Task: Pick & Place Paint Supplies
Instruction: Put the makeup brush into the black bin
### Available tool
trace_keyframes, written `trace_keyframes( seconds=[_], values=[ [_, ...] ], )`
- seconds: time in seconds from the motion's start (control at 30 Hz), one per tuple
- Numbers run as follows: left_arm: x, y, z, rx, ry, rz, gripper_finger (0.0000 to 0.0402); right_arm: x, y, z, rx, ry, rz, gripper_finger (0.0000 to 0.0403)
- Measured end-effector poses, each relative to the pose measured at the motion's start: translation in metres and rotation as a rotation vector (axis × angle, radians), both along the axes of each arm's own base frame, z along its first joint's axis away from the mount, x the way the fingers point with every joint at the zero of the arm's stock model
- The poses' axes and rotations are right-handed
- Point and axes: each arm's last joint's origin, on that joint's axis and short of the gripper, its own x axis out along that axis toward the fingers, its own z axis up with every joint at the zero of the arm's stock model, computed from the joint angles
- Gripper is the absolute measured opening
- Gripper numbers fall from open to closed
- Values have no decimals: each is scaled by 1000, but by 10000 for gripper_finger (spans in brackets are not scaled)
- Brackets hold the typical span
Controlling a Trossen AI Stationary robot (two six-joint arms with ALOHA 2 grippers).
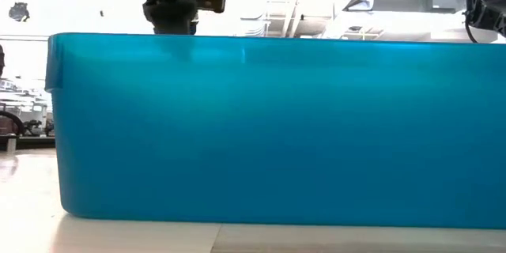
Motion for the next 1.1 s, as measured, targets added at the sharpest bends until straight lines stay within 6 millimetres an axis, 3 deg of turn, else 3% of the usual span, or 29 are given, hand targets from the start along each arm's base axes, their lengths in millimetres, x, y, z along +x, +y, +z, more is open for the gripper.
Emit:
trace_keyframes(
  seconds=[0.27,0.53,1.1],
  values=[
    [9,25,19,30,-70,18,0,0,0,0,0,0,1,111],
    [20,37,32,58,-128,39,0,0,0,0,-7,2,1,111],
    [121,49,49,147,-180,-111,0,0,0,0,-9,4,3,111]
  ],
)
